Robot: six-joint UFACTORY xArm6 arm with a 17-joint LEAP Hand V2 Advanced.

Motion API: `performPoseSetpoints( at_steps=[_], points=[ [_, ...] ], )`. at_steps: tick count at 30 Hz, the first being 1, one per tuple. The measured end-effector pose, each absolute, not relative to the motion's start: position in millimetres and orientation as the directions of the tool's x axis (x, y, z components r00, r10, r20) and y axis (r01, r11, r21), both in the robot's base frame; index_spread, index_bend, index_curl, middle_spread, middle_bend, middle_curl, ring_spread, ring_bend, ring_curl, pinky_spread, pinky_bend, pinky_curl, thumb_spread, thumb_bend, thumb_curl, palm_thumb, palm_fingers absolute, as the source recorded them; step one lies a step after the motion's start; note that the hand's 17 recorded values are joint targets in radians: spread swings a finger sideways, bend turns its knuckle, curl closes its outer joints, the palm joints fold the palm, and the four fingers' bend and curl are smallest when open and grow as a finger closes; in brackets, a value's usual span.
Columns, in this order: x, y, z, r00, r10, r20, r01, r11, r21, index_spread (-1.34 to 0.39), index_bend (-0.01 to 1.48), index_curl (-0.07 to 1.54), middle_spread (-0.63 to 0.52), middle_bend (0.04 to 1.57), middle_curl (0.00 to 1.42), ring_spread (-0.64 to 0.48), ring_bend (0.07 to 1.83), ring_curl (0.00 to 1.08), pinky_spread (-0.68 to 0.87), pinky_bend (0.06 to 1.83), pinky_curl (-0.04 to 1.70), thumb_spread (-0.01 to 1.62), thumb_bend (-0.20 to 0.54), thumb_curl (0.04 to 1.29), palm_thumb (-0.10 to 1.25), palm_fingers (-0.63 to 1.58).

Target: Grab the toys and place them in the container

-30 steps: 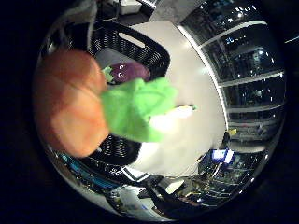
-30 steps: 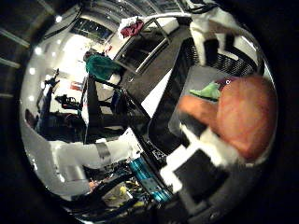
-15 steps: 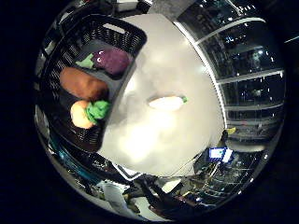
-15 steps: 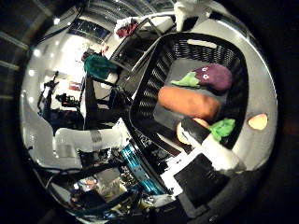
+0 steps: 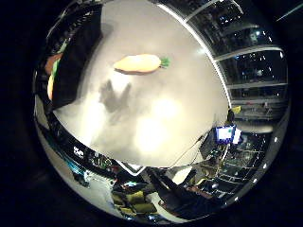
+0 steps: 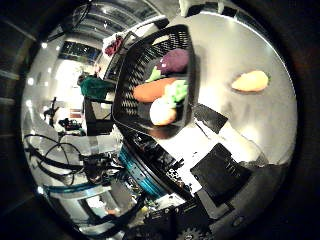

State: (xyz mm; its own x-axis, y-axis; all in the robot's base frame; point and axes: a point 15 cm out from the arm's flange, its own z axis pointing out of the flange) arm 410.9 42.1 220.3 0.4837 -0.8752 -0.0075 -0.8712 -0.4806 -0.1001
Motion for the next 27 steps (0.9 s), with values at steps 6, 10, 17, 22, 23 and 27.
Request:
performPoseSetpoints(
  at_steps=[6, 10, 17, 22, 23, 27],
  points=[
    [422, -20, 198, 0.448, -0.892, 0.055, -0.894, -0.449, -0.008, -0.44, 0.15, 0.29, -0.09, 0.27, 0.32, 0.03, 0.36, 0.22, 0.47, 0.37, 0.34, 0.97, -0.024, 0.46, 0.85, 0.29],
    [424, -40, 185, 0.434, -0.898, 0.066, -0.901, -0.434, 0.023, -0.44, 0.16, 0.28, -0.08, 0.27, 0.32, 0.03, 0.36, 0.22, 0.46, 0.38, 0.33, 0.97, -0.024, 0.46, 0.85, 0.29],
    [431, -46, 171, 0.441, -0.896, 0.057, -0.897, -0.438, 0.053, -0.43, 0.16, 0.27, -0.07, 0.27, 0.33, 0.03, 0.36, 0.22, 0.45, 0.39, 0.32, 0.97, -0.024, 0.46, 0.85, 0.28],
    [431, -44, 164, 0.447, -0.893, 0.048, -0.894, -0.443, 0.066, -0.42, 0.16, 0.27, -0.07, 0.27, 0.33, 0.03, 0.36, 0.22, 0.44, 0.40, 0.32, 0.97, -0.024, 0.46, 0.85, 0.26],
    [431, -44, 163, 0.448, -0.893, 0.047, -0.893, -0.445, 0.068, -0.42, 0.16, 0.27, -0.07, 0.27, 0.33, 0.03, 0.36, 0.22, 0.44, 0.41, 0.31, 0.97, -0.024, 0.46, 0.85, 0.26],
    [438, -44, 152, 0.448, -0.893, 0.042, -0.893, -0.444, 0.074, -0.42, 0.15, 0.27, -0.07, 0.27, 0.34, 0.03, 0.37, 0.22, 0.44, 0.41, 0.31, 0.97, -0.023, 0.46, 0.85, 0.26]
  ],
)
